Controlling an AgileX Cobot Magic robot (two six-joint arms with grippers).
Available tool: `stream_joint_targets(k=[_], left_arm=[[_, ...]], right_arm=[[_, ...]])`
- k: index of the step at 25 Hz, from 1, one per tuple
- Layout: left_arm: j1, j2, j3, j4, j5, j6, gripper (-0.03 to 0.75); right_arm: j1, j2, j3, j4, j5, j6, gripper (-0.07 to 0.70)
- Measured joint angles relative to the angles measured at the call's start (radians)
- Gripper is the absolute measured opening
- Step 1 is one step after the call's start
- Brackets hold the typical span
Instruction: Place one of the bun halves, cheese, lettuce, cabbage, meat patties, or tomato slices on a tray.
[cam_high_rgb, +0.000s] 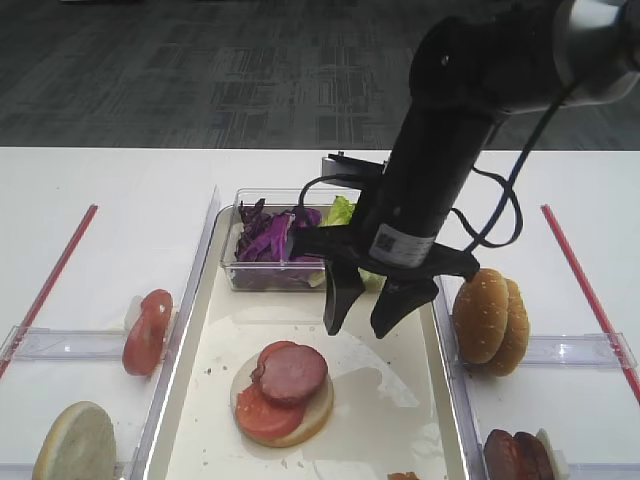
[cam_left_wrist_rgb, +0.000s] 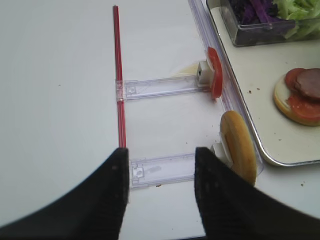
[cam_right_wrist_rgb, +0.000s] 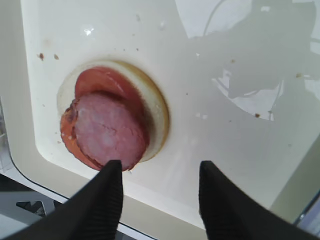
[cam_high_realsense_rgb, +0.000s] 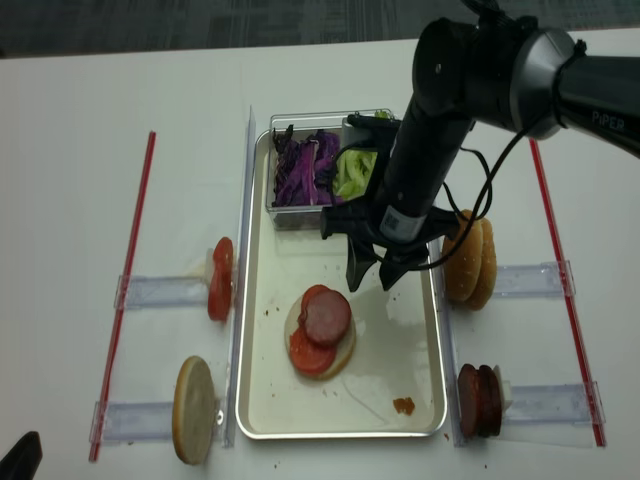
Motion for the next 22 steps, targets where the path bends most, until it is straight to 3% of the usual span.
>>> stream_joint_targets(k=[8,13,22], left_arm=[[0.0,0.0,0.0,0.0,0.0,0.0,0.292],[0.0,0.0,0.0,0.0,0.0,0.0,0.292],[0.0,0.0,0.0,0.0,0.0,0.0,0.292]], right_arm=[[0.0,0.002,-0.143,-0.173,0.131,0.121,0.377],[0.0,0.002,-0.214,-0.244,0.143,0.153,0.378],[0.0,0.001,-0.248,-0.263,0.149,0.157,0.378]])
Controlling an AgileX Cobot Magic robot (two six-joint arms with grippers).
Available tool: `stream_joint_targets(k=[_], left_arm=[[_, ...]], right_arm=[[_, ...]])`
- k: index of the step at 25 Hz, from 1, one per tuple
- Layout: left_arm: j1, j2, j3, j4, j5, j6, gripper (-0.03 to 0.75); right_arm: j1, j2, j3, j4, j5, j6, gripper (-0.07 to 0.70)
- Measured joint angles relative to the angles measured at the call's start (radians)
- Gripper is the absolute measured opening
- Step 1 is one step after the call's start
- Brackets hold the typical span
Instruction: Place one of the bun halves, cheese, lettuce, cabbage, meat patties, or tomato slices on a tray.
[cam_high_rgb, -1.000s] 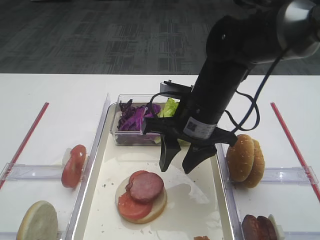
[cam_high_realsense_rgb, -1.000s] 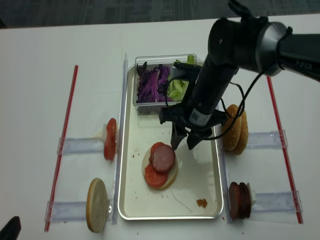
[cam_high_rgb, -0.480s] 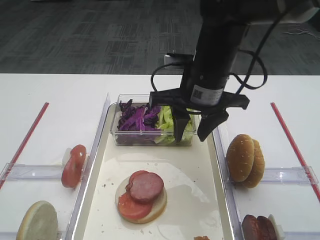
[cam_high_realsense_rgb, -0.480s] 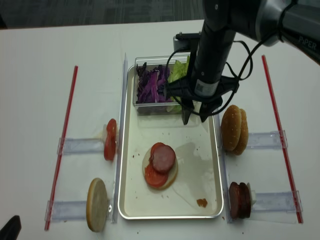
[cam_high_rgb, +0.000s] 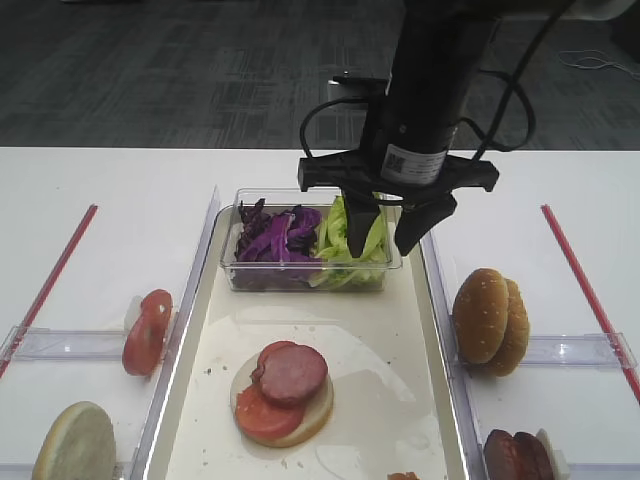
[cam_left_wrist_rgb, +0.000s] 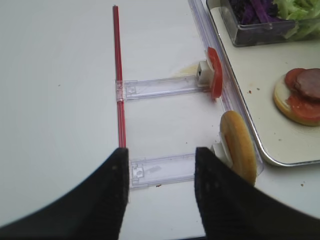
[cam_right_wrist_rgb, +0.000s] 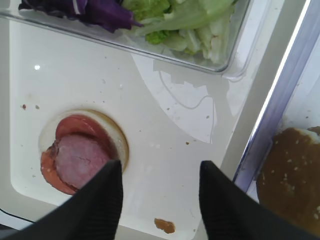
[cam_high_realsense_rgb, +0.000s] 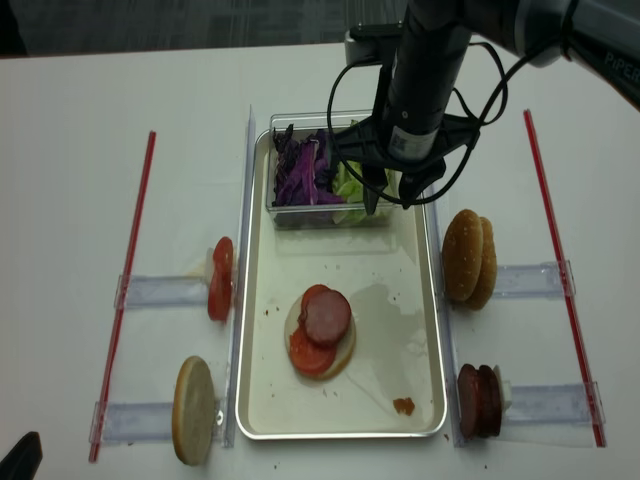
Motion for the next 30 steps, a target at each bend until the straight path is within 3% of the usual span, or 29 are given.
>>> stream_joint_targets(k=[13,30], left_arm=[[0.0,0.0,0.0,0.0,0.0,0.0,0.292],[0.0,0.0,0.0,0.0,0.0,0.0,0.292]], right_arm=[[-0.029,-0.058,0.0,-0.067,0.006,-0.001,0.378],[-0.425,-0.282,0.196,-0.14,0.009,-0.108,0.378]])
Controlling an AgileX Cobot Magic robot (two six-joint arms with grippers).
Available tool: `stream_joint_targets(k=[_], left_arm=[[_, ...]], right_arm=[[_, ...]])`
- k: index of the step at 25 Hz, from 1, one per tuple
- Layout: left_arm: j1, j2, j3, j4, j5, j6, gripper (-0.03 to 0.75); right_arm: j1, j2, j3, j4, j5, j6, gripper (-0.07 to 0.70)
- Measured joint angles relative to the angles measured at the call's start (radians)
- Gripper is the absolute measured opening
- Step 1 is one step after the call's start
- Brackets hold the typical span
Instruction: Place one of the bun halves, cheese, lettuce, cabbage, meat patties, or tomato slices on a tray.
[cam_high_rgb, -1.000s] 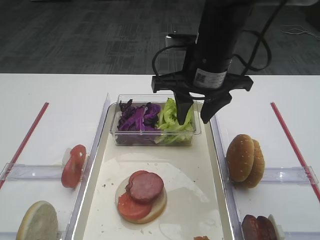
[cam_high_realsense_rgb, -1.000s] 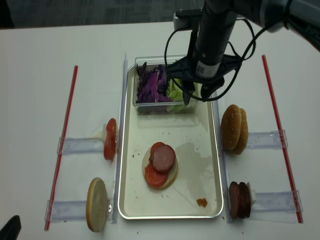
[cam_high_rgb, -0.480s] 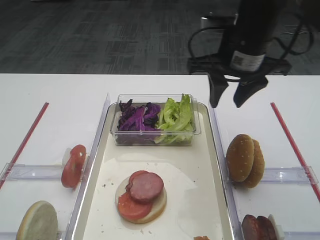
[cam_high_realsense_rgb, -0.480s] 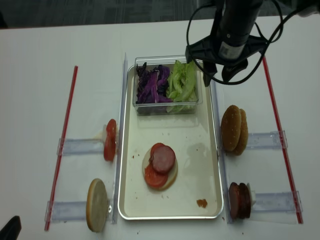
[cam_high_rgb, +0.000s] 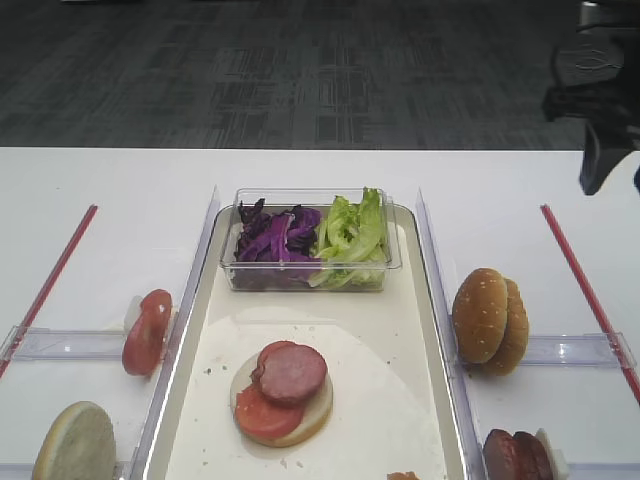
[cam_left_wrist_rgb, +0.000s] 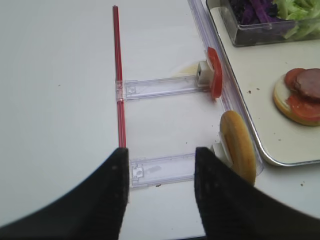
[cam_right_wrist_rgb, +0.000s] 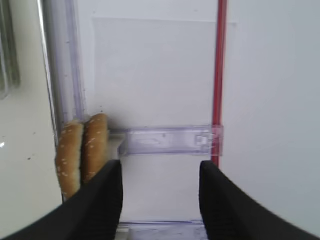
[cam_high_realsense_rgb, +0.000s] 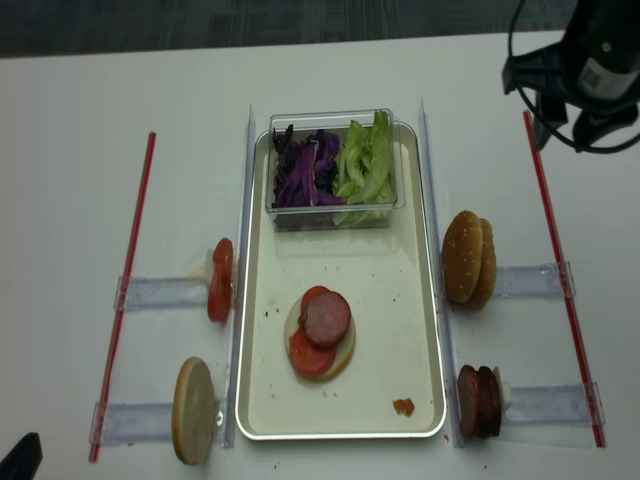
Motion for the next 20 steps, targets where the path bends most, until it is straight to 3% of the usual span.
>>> stream_joint_targets(k=[5,13,20], left_arm=[[0.0,0.0,0.0,0.0,0.0,0.0,0.292],[0.0,0.0,0.0,0.0,0.0,0.0,0.292],[0.0,0.0,0.0,0.0,0.0,0.0,0.292]], right_arm=[[-0.059,-0.047,0.018,-0.023,0.003,-0.03,0.378],[-0.06,-0.097,0.042,-0.022,0.005,-0.082,0.378],[-0.06,-0.246,0.189,-0.022,0.005,-0.085,0.378]])
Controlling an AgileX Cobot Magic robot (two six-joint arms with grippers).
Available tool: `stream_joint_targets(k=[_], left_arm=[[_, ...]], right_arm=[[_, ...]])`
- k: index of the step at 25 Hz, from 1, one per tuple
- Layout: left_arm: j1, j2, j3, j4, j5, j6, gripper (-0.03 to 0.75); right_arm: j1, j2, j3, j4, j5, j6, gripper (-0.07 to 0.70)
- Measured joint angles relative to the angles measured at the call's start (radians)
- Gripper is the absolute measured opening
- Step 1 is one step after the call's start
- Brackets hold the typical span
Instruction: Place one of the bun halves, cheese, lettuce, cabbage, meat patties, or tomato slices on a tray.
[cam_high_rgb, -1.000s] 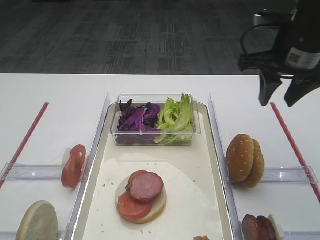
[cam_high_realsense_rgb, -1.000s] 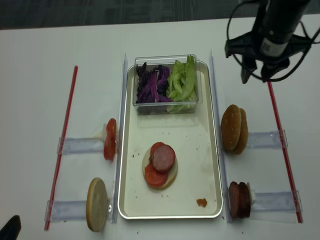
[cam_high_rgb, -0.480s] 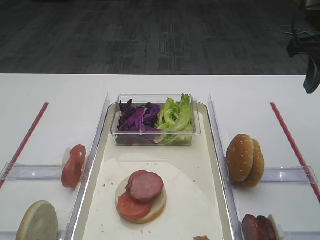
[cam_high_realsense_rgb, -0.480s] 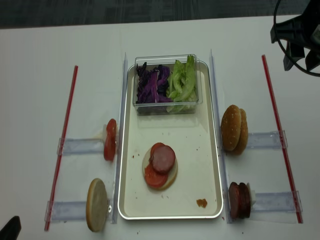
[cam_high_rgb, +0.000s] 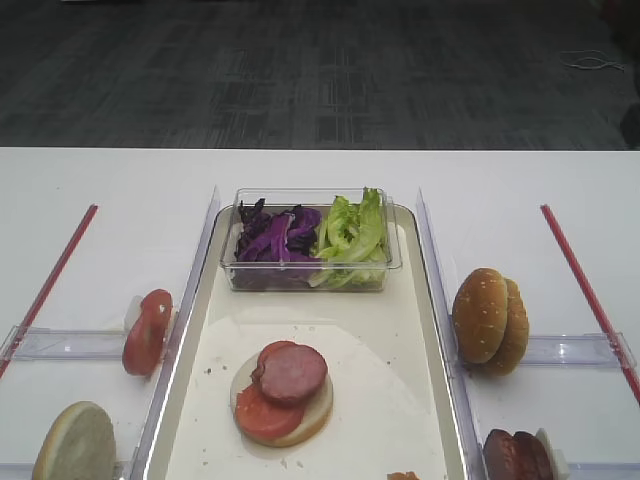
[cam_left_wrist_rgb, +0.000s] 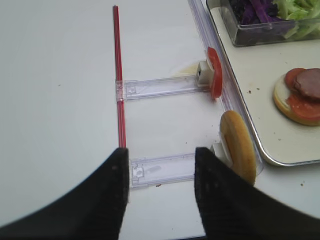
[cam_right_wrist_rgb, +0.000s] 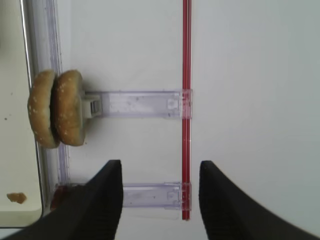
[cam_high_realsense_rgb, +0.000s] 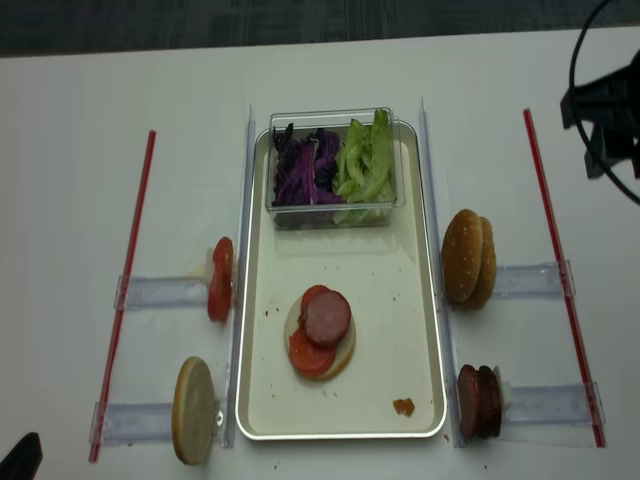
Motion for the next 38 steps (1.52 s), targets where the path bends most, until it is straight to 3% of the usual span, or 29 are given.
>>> stream_joint_targets(k=[17,30,38], left_arm=[[0.0,0.0,0.0,0.0,0.0,0.0,0.292],[0.0,0.0,0.0,0.0,0.0,0.0,0.292],[0.0,0.0,0.0,0.0,0.0,0.0,0.292]], right_arm=[[-0.002,-0.656,0.402,0.004,0.019,-0.016,0.377],[-0.004,-0.956,0.631,0.034,0.026,-0.02,0.377],[-0.004,-1.121,0.658,0.05,0.03,-0.046,0.377]])
